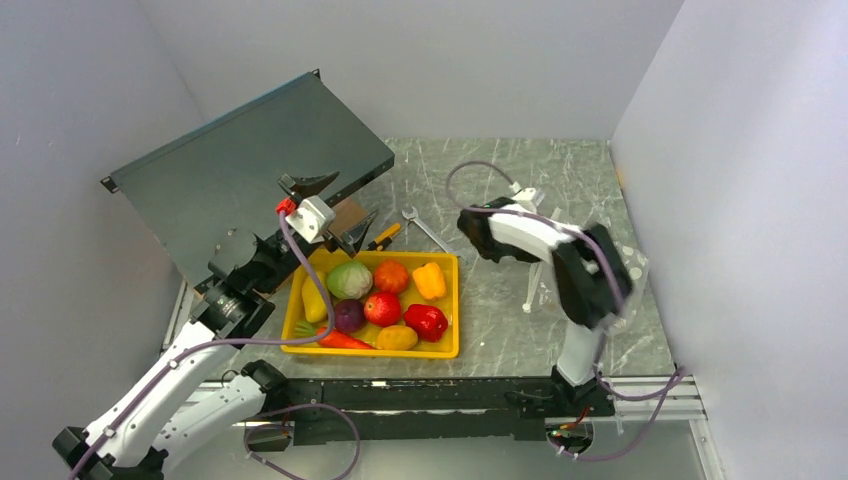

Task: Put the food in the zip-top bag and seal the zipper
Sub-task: Pick up the zipper food storage bag at the center of the board, then pick up the fake vegetable from the bin.

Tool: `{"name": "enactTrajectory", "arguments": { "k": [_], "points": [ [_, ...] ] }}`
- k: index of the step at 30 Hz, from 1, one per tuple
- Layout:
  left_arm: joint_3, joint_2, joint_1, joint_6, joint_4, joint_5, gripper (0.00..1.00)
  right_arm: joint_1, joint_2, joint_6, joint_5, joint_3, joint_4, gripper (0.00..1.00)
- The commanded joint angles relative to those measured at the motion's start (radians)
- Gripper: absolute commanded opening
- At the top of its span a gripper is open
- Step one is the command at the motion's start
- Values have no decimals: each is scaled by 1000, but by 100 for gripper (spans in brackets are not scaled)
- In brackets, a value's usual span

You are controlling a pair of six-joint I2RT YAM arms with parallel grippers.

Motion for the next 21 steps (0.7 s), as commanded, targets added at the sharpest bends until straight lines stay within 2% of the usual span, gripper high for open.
{"name": "enactTrajectory", "arguments": {
  "k": [1,3,4,7,9,12,17,21],
  "points": [
    [-10,9,-3,26,44,-18,99,-6,-482,-542,-268,-176,564,0],
    [-18,15,-4,35,48,-29,99,-45,-702,-727,-582,-312,812,0],
    [-21,19,-3,39,51,-33,99,-67,-778,-762,-751,-346,857,0],
    [-27,29,-4,47,54,-39,99,-107,-857,-826,-965,-356,838,0],
    [-28,37,-3,47,52,-35,99,-108,-877,-830,-1013,-350,778,0],
    [-32,52,-5,47,52,-27,99,-110,-979,-824,-1070,-430,790,0],
    [-29,90,-19,44,41,-40,99,-107,-1086,-802,-1049,-509,777,0],
    [9,139,-113,96,-50,-113,100,-108,-1135,-794,-1079,-520,805,0]
  ]
}}
